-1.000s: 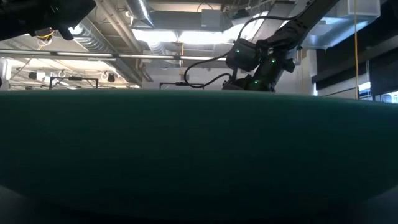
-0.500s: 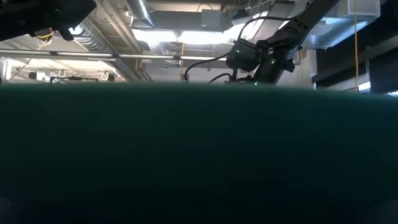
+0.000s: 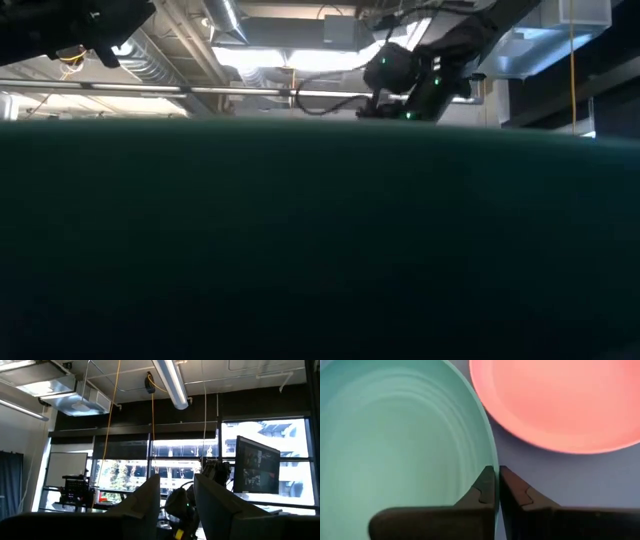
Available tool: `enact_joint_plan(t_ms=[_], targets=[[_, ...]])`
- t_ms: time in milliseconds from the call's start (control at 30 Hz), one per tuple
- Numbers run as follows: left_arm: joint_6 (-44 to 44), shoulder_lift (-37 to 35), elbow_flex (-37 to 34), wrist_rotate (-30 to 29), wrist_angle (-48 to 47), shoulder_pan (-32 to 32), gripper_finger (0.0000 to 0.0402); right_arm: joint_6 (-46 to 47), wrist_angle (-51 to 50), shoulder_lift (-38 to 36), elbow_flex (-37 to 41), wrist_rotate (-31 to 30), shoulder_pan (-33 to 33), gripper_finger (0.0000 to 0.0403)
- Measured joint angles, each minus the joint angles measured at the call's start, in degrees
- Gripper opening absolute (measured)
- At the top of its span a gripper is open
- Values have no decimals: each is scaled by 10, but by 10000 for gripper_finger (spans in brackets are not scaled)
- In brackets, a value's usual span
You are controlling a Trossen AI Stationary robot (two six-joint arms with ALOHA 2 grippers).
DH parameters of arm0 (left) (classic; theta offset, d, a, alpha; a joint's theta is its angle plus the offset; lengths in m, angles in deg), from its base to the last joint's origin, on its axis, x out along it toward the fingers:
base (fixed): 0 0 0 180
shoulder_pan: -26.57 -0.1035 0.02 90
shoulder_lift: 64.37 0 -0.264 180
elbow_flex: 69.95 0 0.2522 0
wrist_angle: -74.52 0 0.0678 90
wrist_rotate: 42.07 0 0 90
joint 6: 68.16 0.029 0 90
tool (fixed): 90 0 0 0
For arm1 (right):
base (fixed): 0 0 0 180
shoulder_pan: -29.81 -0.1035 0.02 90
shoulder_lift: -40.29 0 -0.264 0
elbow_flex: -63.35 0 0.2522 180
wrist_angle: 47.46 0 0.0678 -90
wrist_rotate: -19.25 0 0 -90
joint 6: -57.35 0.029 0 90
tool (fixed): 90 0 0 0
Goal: Stack plastic plates
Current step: Stack the top green plate on top of the white plate
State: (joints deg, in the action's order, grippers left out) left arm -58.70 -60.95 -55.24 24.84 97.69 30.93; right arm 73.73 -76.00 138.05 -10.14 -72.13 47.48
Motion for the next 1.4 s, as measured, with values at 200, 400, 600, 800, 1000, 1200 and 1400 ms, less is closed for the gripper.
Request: enact_joint_plan(t_ms=[200,400,600,800,1000,1200,1400], targets=[[-8,0,0,0,0,0,112,-6,-26,-67,-6,-1,0,1],[-9,0,0,0,0,0,112,-19,-98,-152,-7,4,0,1],[-9,0,0,0,0,0,112,-18,-216,-240,-7,4,0,1],[-9,0,0,0,0,0,112,-17,-380,-318,-7,4,0,2],[-9,0,0,0,0,0,112,23,-529,-358,-7,-14,0,1],[-13,0,0,0,-2,0,112,58,-618,-359,-6,-23,0,2],[-14,0,0,0,-3,0,112,61,-611,-359,2,-44,0,2]])
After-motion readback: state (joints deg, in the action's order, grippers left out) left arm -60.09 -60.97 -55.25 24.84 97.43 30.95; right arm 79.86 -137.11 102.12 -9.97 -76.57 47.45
